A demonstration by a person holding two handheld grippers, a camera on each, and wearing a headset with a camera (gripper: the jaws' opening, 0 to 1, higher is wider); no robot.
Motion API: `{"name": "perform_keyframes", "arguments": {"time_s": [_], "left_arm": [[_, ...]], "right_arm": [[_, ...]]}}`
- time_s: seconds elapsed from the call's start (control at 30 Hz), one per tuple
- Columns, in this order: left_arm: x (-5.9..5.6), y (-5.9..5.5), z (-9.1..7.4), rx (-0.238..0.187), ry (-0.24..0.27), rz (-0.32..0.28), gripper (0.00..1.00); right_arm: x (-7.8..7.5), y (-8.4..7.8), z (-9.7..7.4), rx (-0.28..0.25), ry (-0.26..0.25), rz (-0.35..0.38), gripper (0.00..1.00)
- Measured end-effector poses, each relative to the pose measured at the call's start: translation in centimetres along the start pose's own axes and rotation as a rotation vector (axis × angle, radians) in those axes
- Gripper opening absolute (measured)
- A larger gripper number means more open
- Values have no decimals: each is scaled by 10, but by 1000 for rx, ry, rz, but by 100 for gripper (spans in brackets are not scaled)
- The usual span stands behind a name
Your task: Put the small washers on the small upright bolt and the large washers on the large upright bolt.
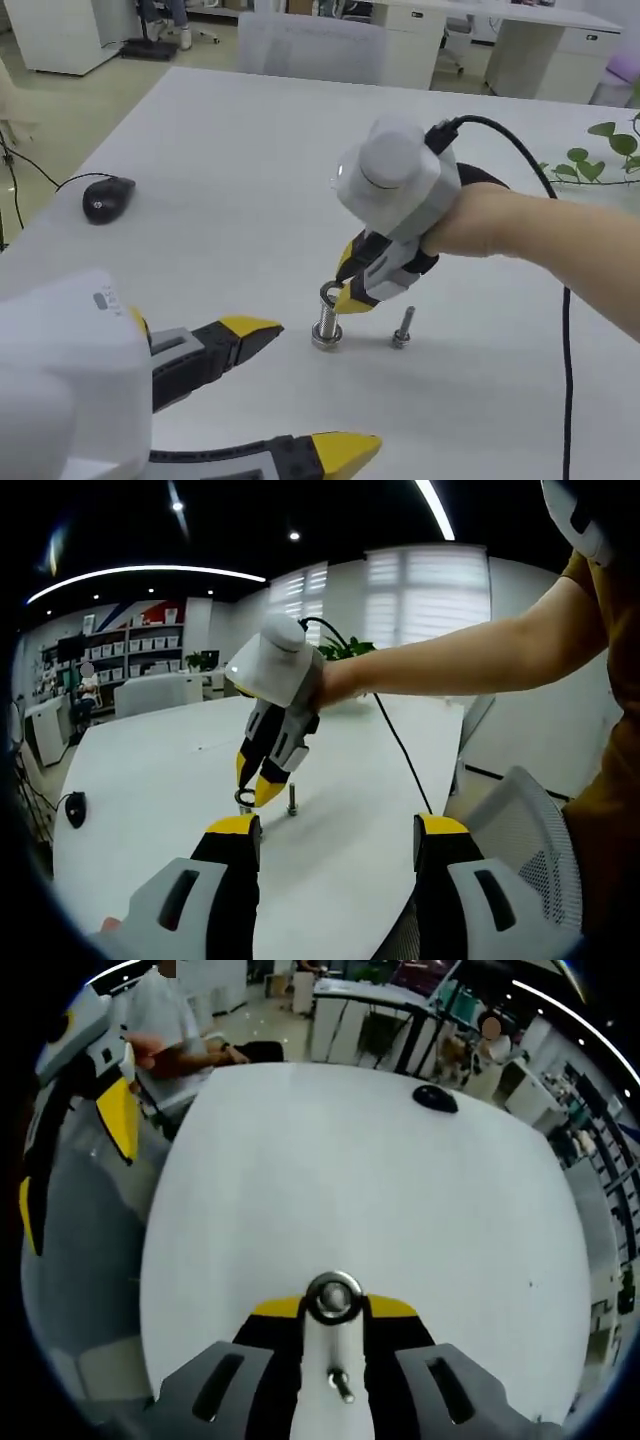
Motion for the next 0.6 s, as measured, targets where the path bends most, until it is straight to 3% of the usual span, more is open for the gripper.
{"name": "perform_keyframes", "arguments": {"time_s": [0.6], "left_arm": [[11, -4, 0, 7, 11, -14, 61]], "right_arm": [[-1, -7, 21, 39, 31, -33, 22]]}}
Point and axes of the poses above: the centre of the closed fingertips' face, and the gripper's own axes: z roughly forward along the fingers, x roughly to its left, y roughly out of its top, the point moved 4 cm from there along -z, roughly backward along the fingers, and after that the axes turned 13 degrees about -y, right-handed, at the moved point
